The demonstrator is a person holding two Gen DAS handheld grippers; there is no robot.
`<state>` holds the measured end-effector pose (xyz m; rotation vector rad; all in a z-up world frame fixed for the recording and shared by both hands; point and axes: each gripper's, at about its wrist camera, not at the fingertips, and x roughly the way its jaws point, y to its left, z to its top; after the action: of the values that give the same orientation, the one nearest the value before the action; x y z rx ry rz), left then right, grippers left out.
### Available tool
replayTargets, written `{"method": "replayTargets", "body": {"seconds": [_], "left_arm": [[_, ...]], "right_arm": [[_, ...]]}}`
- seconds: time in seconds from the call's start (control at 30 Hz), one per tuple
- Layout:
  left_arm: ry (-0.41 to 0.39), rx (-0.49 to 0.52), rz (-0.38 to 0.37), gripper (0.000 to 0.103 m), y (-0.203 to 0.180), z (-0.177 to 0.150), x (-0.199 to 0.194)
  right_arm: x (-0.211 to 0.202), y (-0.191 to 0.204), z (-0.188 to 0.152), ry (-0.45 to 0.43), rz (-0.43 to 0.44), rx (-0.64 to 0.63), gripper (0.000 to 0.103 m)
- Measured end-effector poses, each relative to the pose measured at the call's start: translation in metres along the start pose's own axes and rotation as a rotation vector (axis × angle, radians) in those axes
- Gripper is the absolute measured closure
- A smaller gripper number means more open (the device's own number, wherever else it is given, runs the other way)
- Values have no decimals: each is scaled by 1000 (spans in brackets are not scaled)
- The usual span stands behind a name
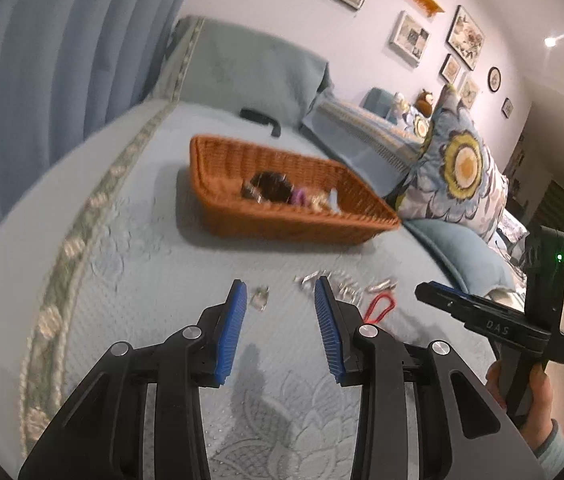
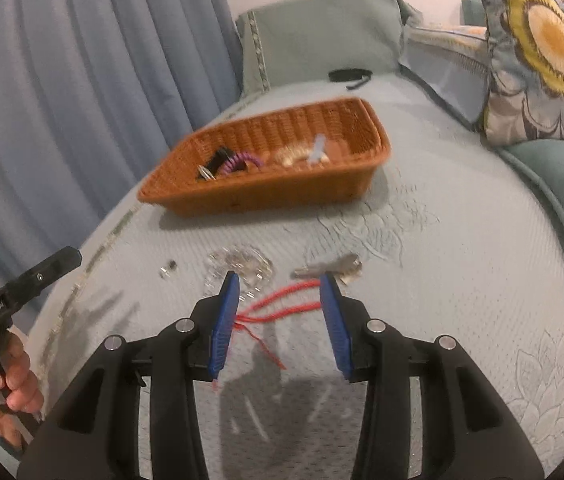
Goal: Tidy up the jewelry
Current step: 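Grasp the small silver earring with the left gripper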
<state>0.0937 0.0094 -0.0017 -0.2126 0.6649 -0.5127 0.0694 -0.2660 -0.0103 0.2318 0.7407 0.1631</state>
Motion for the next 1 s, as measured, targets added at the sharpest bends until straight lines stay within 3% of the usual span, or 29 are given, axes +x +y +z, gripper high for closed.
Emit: {"method": "replayTargets", "body": {"seconds": [0.2, 0.47, 0.63, 0.77, 0.87, 0.93, 1.0], "left_arm": [[88, -29, -1, 69, 11, -12, 25], [168, 52, 43, 69, -1, -1, 62], [242, 155, 145, 69, -13, 2, 95], [247, 206, 179, 69, -21, 5, 103], [243, 202, 186, 75, -18, 5, 105], [238, 183, 183, 90, -14, 6, 104], [233, 161, 160, 90, -9, 6, 101]], "right_arm": [[13, -15, -5, 53, 2, 53, 64], [20, -22, -9, 100, 23, 84, 64], [20, -14, -10, 119, 45, 55, 64], [22, -8, -11, 135, 71, 37, 64], [22, -8, -12, 132, 67, 37, 64], [22, -12, -10, 122, 47, 46, 64], [23, -17, -6, 106, 41, 64, 64]]}}
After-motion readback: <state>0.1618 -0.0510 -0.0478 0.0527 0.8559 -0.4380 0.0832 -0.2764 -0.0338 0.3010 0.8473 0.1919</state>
